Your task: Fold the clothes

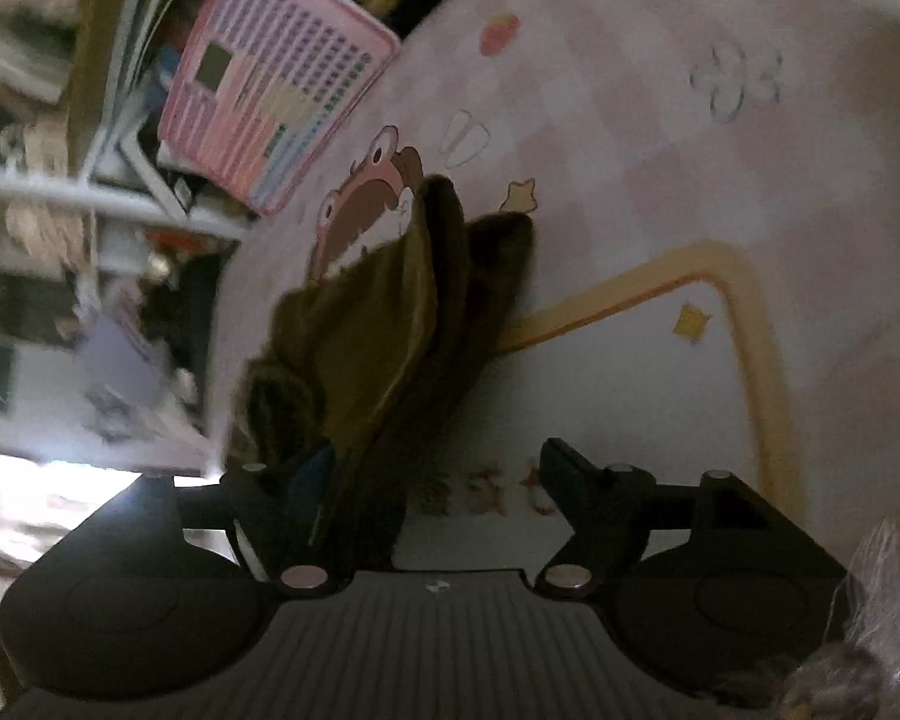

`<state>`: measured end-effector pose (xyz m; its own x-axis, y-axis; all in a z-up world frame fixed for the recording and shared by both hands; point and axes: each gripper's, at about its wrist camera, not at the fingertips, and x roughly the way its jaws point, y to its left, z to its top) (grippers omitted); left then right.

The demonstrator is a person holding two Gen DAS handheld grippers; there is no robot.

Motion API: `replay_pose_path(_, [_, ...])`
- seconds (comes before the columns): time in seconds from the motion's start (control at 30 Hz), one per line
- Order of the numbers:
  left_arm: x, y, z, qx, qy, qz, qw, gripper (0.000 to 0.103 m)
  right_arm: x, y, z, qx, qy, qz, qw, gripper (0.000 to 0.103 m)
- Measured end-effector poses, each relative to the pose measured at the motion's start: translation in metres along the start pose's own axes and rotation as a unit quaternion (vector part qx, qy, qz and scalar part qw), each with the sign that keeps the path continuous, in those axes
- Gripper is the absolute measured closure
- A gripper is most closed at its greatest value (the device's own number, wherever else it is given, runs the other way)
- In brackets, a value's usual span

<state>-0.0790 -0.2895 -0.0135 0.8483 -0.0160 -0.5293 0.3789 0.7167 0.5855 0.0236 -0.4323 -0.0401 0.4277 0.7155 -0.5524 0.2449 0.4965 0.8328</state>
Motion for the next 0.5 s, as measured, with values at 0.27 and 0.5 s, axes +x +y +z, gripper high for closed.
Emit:
replay_pose_path(0.27, [-0.031, 0.019, -0.013, -0.068, -0.003, -0.031, 0.9972, 0.093, 0.023, -0.014, 0.018, 0.087, 0.008, 0.015, 0.996, 0.055])
replay_pose_path(0.5, [-0.043, 0.025, -0.006, -0.115, -0.017, -0.083, 0.9897, 0.094, 0.001, -0.006, 0.020, 0.038, -0.031, 0.019, 0.999, 0.093])
